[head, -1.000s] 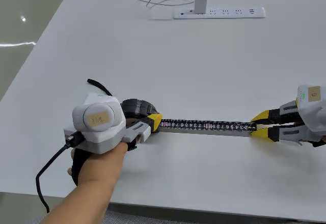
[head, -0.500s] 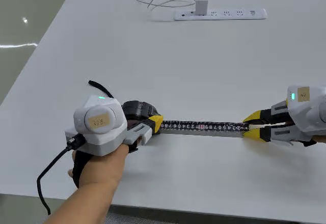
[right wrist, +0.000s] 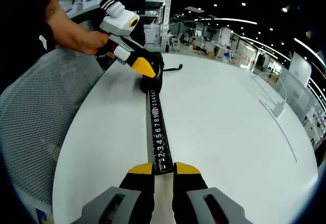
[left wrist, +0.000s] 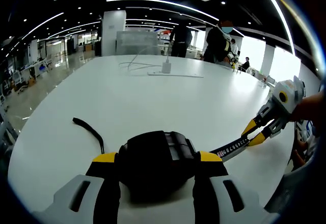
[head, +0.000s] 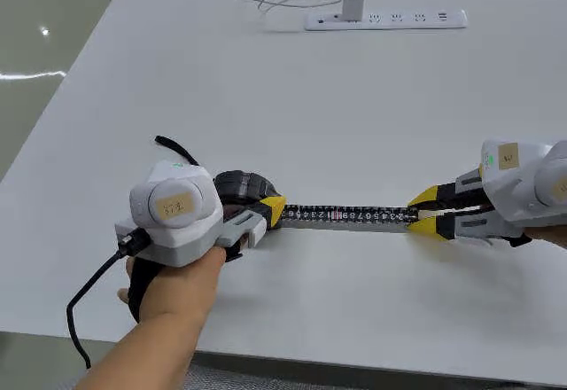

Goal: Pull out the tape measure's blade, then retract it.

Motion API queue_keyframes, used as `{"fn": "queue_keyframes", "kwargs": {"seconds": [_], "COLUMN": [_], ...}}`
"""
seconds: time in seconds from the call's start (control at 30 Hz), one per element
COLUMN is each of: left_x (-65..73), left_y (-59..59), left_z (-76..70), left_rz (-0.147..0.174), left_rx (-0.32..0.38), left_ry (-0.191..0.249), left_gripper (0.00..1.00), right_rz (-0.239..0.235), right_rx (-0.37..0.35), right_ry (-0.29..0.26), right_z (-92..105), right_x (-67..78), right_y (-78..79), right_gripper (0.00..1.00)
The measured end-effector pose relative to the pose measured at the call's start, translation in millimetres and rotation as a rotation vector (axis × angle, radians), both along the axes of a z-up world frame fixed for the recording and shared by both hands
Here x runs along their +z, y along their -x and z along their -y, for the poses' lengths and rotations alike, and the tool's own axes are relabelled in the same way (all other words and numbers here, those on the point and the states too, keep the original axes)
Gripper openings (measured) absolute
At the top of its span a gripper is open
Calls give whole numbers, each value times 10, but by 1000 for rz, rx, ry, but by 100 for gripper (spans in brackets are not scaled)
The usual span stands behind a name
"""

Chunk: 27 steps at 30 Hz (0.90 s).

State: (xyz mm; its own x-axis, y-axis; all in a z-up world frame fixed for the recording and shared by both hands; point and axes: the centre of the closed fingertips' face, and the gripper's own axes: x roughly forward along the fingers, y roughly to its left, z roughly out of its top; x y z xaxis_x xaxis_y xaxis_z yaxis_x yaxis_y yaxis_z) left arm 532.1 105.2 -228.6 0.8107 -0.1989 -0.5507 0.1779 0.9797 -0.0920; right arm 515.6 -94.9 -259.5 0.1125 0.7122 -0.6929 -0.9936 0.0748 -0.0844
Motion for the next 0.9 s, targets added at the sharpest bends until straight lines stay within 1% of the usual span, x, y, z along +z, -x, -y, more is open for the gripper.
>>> {"fn": "queue_keyframes", "kwargs": {"seconds": [0.67, 0.9], "left_x": [-3, -1], "left_y": [0, 2], "left_z": [-10, -10], "left_rz": [-7, -5], "left_rx": [1, 2], "left_ry": [3, 2], "left_gripper": [52, 52], "right_rz": [-8, -11], "right_rx": [28, 38], "right_ry": [-22, -33], "right_z": [-270, -379], "right_x": [-5, -3], "right_y": [4, 6], "right_gripper": [8, 8]}}
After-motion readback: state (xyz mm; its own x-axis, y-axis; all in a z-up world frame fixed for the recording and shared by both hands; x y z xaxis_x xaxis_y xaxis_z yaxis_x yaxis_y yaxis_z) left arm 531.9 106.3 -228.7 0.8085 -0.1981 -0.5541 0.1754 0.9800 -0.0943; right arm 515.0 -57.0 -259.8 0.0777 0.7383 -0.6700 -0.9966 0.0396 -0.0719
